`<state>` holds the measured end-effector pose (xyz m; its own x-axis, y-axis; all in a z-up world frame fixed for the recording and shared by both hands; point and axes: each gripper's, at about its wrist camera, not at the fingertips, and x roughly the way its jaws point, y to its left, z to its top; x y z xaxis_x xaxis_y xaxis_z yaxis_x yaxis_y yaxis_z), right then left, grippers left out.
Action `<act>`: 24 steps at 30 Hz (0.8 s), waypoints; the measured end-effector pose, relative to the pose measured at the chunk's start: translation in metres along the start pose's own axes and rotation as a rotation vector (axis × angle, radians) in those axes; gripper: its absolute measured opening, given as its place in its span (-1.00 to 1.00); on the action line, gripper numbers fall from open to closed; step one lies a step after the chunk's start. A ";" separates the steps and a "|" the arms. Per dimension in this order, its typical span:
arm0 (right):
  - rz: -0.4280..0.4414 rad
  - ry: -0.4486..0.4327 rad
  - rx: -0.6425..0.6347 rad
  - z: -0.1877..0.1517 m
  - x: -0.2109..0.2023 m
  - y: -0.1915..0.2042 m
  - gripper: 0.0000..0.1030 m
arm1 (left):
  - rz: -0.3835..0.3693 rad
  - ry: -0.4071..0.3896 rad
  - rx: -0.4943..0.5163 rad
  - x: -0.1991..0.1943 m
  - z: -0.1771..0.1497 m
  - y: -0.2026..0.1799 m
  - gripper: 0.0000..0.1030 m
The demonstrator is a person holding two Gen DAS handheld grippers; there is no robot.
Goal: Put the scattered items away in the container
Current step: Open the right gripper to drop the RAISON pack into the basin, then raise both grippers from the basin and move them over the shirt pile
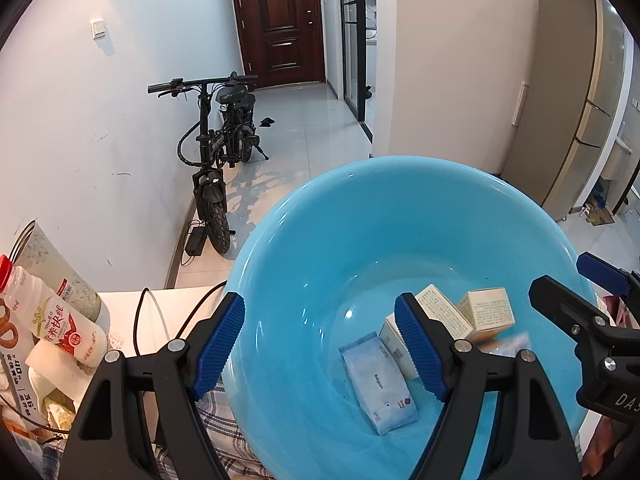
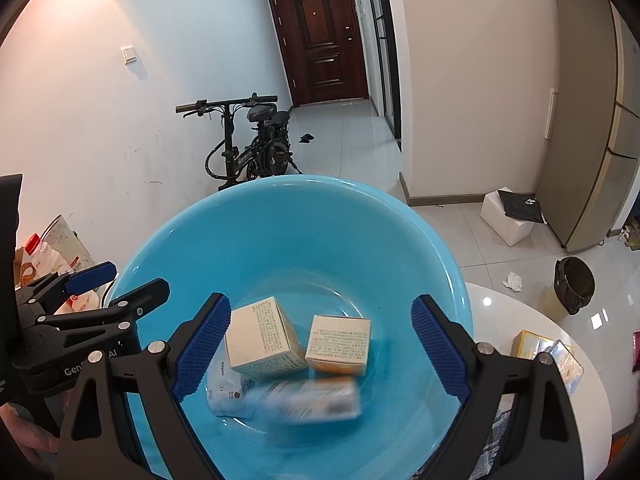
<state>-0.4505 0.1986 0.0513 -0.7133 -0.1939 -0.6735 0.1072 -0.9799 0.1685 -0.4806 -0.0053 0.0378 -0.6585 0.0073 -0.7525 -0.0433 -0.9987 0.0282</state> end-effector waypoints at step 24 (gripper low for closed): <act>0.004 0.069 0.007 -0.005 0.019 -0.005 0.92 | 0.001 0.091 0.026 0.023 -0.006 -0.017 0.61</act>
<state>-0.4612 0.2000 0.0338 -0.6635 -0.2009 -0.7207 0.1048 -0.9787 0.1765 -0.4904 0.0113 0.0158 -0.5876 0.0006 -0.8092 -0.0630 -0.9970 0.0451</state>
